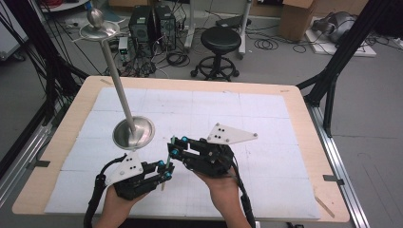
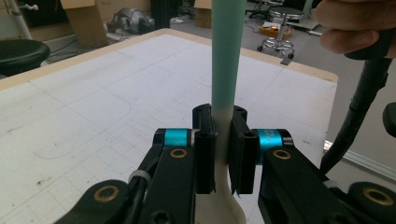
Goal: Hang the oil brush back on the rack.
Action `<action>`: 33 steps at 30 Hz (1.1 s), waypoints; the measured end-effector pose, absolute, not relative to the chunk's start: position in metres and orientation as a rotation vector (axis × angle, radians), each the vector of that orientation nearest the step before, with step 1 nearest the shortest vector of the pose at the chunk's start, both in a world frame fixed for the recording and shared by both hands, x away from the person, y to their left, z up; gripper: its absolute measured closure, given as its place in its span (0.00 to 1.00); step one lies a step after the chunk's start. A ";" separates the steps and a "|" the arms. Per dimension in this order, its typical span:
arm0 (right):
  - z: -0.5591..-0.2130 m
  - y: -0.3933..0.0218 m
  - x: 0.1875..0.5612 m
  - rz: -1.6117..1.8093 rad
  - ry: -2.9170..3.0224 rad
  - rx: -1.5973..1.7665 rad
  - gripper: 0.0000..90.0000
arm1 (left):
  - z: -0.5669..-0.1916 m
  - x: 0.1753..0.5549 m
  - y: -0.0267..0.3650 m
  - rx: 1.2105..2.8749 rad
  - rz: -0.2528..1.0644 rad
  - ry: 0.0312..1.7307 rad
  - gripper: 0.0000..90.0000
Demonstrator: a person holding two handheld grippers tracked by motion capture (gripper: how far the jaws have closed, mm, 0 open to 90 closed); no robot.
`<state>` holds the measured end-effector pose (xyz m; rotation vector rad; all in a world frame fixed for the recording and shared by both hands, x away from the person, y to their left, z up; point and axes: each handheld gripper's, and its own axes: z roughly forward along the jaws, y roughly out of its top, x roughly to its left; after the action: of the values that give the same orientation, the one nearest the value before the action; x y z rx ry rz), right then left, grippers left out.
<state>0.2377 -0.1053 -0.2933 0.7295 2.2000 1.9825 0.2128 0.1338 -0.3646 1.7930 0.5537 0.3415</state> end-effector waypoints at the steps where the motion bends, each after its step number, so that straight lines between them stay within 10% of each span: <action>1: -0.293 -0.106 0.237 1.982 2.204 0.728 0.84 | -0.365 0.213 0.134 1.790 0.321 0.543 0.91; 9: -0.291 -0.114 0.240 2.065 2.243 0.629 0.85 | -0.365 0.218 0.137 1.764 0.158 0.441 0.71; 33: -0.296 -0.121 0.252 2.283 2.413 0.098 0.85 | -0.367 0.217 0.140 1.759 -0.077 0.254 0.82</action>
<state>0.2519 -0.1206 -0.2960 0.0979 2.4134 2.2831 0.2174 0.1402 -0.3675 1.7591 0.2544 -0.0766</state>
